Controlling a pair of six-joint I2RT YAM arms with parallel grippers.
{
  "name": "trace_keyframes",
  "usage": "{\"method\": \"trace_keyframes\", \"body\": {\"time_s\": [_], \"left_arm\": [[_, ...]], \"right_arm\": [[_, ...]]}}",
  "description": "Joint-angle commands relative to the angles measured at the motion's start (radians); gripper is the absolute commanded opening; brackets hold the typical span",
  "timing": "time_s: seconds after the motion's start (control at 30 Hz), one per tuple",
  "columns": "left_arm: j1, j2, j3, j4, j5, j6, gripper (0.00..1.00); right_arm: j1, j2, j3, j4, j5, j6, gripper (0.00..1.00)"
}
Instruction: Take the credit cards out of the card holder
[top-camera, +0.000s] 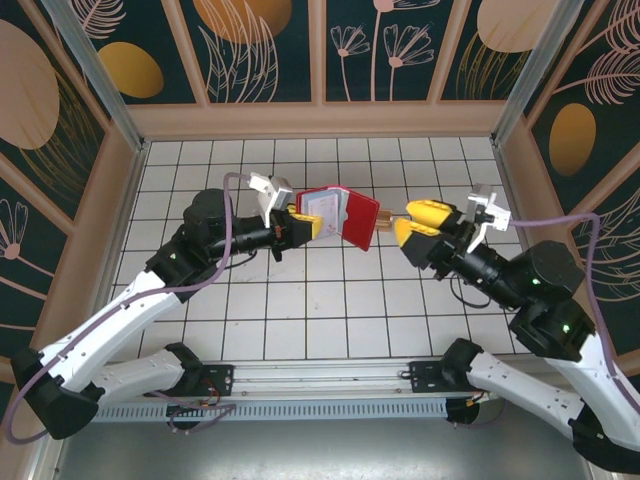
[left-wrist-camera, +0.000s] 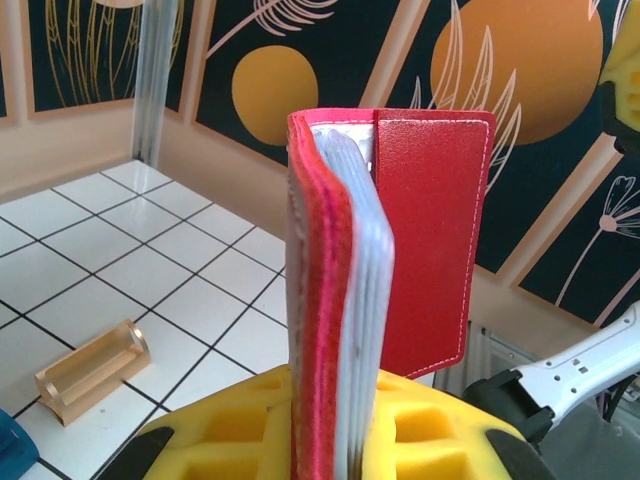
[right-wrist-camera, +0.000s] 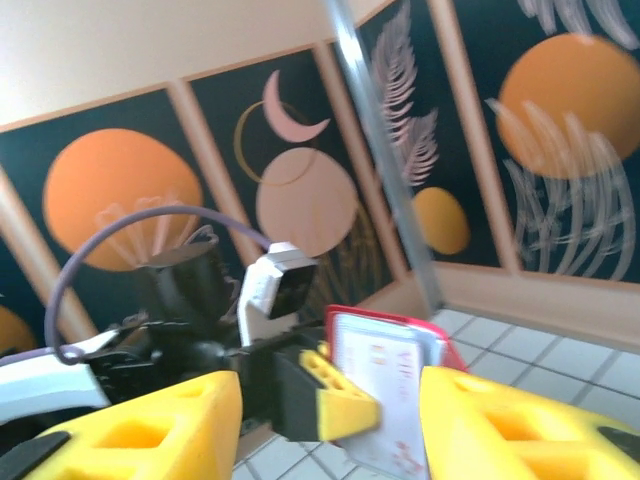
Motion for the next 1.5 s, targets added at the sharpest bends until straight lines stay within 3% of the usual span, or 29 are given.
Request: {"method": "trace_keyframes", "body": {"time_s": [0.0, 0.17, 0.47, 0.6, 0.7, 0.77, 0.9, 1.47], "left_arm": [[0.003, 0.01, 0.027, 0.047, 0.055, -0.028, 0.02], [0.003, 0.0, 0.026, 0.08, 0.176, -0.027, 0.01], [0.004, -0.028, 0.031, 0.191, 0.437, -0.027, 0.01], [0.003, -0.035, 0.044, 0.216, 0.503, -0.02, 0.01], [0.003, -0.039, 0.057, 0.219, 0.532, -0.007, 0.02], [0.002, -0.04, 0.066, 0.187, 0.553, 0.042, 0.03], [0.003, -0.031, 0.09, 0.094, 0.558, 0.167, 0.02], [0.001, -0.08, 0.006, 0.108, 0.423, 0.461, 0.0]], "right_arm": [[-0.003, 0.09, -0.042, 0.119, -0.159, 0.09, 0.46], [-0.003, 0.163, -0.054, 0.13, -0.188, 0.122, 0.44], [-0.004, 0.147, -0.098, 0.168, -0.355, 0.02, 0.43], [-0.004, 0.12, -0.118, 0.191, -0.442, -0.025, 0.43], [-0.004, 0.096, -0.139, 0.201, -0.495, -0.092, 0.36], [-0.004, 0.071, -0.171, 0.216, -0.469, -0.132, 0.35], [-0.004, 0.03, -0.244, 0.251, -0.429, -0.216, 0.33], [0.069, 0.051, -0.3, 0.264, -0.473, -0.451, 0.29]]}}
